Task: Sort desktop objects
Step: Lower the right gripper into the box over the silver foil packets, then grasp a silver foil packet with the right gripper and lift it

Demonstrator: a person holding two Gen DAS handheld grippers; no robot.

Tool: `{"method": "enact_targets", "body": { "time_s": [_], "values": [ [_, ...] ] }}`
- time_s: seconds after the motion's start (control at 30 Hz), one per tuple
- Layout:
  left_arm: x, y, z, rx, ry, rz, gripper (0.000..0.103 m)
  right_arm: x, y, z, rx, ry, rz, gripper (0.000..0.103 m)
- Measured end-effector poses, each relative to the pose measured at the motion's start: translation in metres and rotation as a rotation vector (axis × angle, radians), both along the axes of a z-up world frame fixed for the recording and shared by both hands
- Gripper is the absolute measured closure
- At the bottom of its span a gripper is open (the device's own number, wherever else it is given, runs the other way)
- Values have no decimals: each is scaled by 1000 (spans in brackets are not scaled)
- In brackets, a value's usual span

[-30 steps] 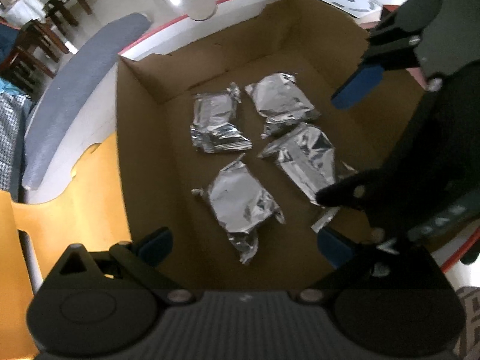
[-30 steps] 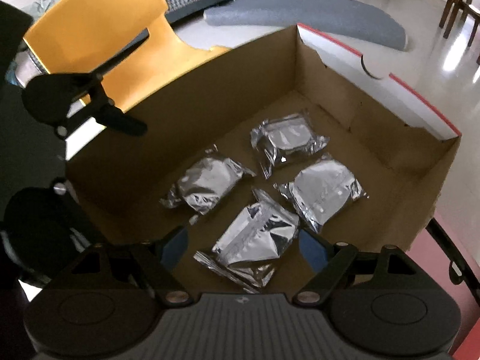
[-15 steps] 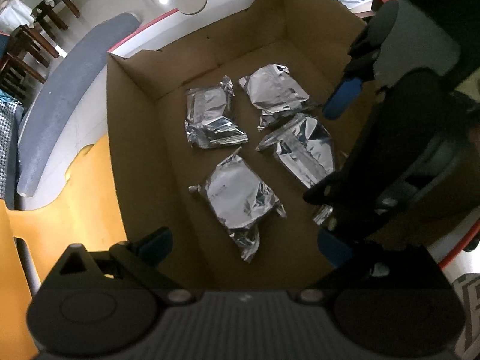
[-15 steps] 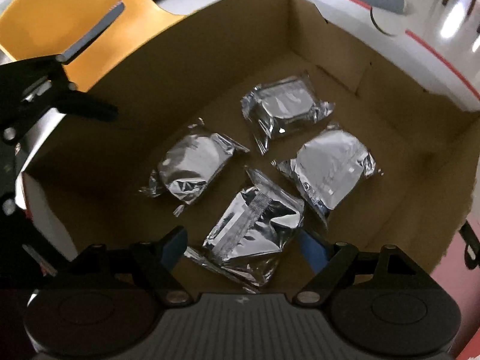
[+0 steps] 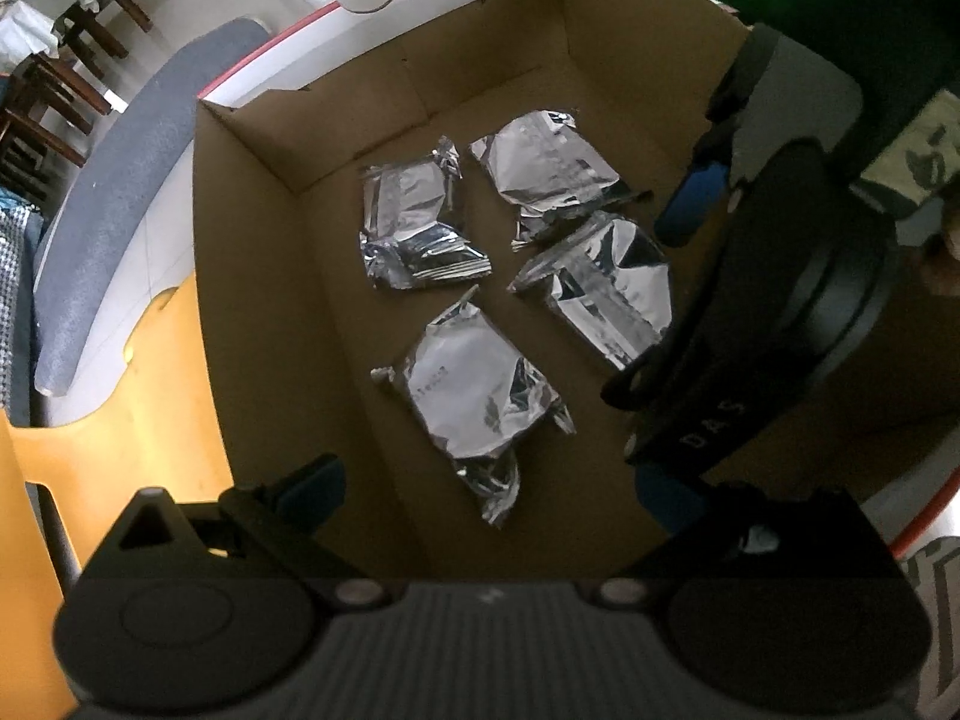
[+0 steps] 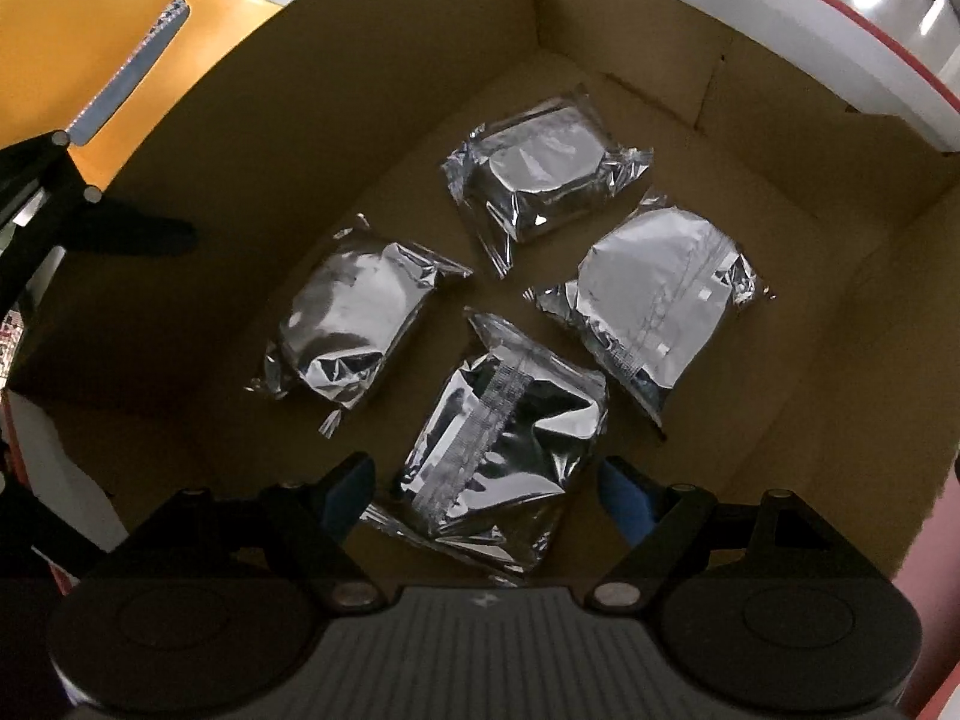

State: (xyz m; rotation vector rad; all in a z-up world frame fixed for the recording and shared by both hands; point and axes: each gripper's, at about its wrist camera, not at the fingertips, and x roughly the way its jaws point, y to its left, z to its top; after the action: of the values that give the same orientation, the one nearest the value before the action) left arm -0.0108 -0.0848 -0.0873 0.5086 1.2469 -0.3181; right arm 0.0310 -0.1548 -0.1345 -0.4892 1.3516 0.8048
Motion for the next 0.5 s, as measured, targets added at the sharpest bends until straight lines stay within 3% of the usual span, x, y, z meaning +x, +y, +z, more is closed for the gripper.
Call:
{"method": "enact_targets", "body": {
  "time_s": [0.17,0.5],
  "values": [
    [2,-1,0,-1,7,5,0,1,-1,-2,12,22,-2,33],
    [4,-2,-1,-14,18,10,0,-2,-5,4,60,-15,-9,40]
  ]
}}
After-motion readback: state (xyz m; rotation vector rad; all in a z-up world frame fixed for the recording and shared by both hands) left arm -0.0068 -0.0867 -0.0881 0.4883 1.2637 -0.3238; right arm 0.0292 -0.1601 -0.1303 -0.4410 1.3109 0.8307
